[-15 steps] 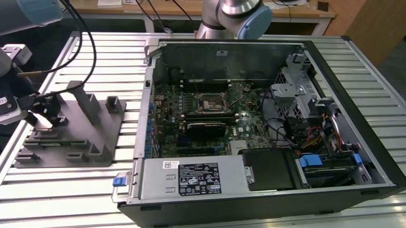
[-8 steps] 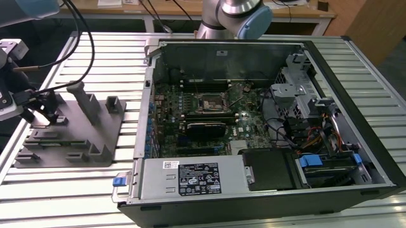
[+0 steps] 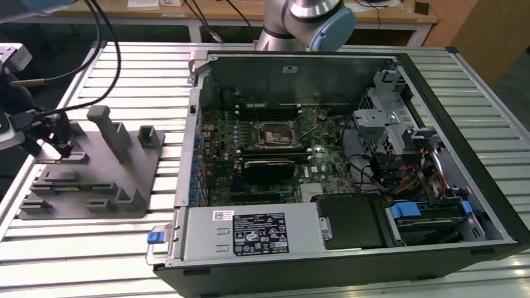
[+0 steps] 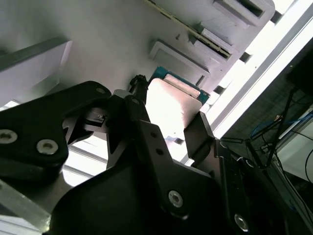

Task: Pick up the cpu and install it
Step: 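Pick up the cpu and move it towards the insertion slot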

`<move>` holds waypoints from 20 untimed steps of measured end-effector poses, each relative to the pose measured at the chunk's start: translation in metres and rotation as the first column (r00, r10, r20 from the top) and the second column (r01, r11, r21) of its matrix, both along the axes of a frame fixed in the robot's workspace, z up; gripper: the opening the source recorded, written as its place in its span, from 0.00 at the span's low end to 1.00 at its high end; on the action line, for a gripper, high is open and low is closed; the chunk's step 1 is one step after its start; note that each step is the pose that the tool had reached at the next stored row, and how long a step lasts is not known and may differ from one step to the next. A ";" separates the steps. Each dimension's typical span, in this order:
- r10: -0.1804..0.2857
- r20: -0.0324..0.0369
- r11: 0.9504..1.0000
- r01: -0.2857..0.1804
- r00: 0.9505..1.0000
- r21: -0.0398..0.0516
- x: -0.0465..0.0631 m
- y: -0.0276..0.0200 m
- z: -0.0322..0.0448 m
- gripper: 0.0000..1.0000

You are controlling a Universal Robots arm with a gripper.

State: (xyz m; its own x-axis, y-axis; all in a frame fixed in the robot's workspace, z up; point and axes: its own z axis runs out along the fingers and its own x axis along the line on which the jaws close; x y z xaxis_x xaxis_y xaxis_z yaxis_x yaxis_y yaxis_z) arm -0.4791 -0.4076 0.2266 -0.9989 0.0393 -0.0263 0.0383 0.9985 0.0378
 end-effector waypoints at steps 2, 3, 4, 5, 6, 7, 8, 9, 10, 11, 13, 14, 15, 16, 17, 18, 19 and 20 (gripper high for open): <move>0.000 0.000 1.000 0.000 1.000 0.000 0.000 0.0000 0.0039 0.54; 0.000 0.000 1.000 0.000 1.000 0.000 0.000 0.0000 0.0058 0.54; 0.000 0.000 1.000 0.000 1.000 0.000 0.000 0.0000 0.0077 0.54; 0.000 0.000 1.000 0.000 1.000 0.000 0.000 0.0000 0.0098 0.54; 0.000 0.000 1.000 0.000 1.000 0.000 0.000 0.0000 0.0117 0.54; 0.000 0.000 1.000 0.000 1.000 0.000 0.000 0.0000 0.0134 0.54; 0.000 0.000 1.000 0.000 1.000 0.000 0.000 0.0000 0.0151 0.54; 0.000 0.000 1.000 0.000 1.000 0.000 0.000 0.0000 0.0170 0.54; 0.000 0.000 1.000 0.000 1.000 0.000 0.000 0.0000 0.0190 0.54; 0.000 0.000 1.000 0.000 1.000 0.000 0.000 0.0000 0.0210 0.54; 0.000 0.000 1.000 0.000 1.000 0.001 0.000 0.0000 0.0251 0.54; 0.000 0.000 1.000 0.000 1.000 0.001 0.000 0.0000 0.0271 0.54; 0.000 0.000 1.000 0.000 1.000 0.002 0.000 0.0000 0.0292 0.54; 0.000 0.000 1.000 0.000 1.000 0.002 0.000 0.0000 0.0313 0.54; 0.000 0.000 1.000 0.000 1.000 0.002 0.000 0.0000 0.0333 0.54; 0.000 0.000 1.000 0.000 1.000 0.003 0.000 0.0000 0.0354 0.54; 0.000 0.000 1.000 0.000 1.000 0.003 0.000 0.0000 0.0377 0.54; 0.000 0.000 1.000 0.000 1.000 0.004 0.000 0.0000 0.0401 0.54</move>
State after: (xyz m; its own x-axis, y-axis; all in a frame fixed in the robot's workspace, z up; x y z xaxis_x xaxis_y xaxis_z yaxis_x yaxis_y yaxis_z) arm -0.4791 -0.4076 0.2668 -0.9989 0.0395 -0.0262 0.0384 0.9984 0.0413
